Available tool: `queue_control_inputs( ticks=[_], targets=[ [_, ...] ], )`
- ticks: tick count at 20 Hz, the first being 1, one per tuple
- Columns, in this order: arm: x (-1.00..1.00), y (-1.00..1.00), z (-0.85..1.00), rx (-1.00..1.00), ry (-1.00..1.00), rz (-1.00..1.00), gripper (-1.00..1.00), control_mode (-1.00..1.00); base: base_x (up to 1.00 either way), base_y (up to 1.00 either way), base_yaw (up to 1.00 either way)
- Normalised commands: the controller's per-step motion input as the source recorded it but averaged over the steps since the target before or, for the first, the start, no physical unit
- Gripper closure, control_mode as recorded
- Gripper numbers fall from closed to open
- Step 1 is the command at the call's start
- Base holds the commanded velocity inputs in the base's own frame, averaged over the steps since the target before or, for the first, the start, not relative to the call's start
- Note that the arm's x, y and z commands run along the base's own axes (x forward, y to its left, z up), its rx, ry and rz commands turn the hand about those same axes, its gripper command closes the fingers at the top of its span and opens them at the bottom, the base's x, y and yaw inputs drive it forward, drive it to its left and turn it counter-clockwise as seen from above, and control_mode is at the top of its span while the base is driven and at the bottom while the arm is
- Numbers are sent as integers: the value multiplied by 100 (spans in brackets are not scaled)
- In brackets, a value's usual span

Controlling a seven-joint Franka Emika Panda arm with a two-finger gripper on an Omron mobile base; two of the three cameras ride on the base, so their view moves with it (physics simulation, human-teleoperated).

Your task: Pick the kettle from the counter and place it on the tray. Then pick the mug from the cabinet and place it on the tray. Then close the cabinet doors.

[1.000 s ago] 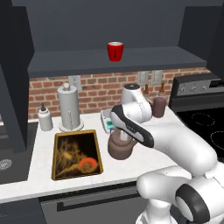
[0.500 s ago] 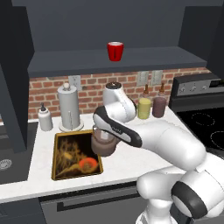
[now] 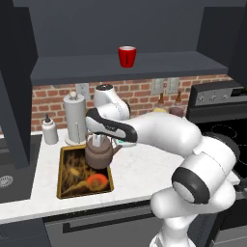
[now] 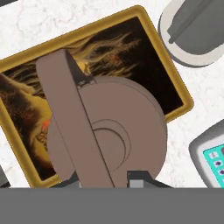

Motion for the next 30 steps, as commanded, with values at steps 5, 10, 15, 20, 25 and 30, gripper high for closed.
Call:
queue_control_inputs(
  ticks=[5, 10, 15, 20, 25, 30],
  targets=[
    [22, 34, 0, 0, 5, -3, 100, -100, 0, 0, 0],
    [23, 33, -4, 0, 8, -7, 100, -100, 0, 0, 0],
    [20, 15, -15, 0, 2, -9, 100, -100, 0, 0, 0],
    [31, 4, -19, 0, 2, -12, 100, -100, 0, 0, 0],
    [9, 0, -28, 0, 0, -13, 100, -100, 0, 0, 0],
    [0, 0, -21, 0, 0, -10, 100, -100, 0, 0, 0]
  ],
)
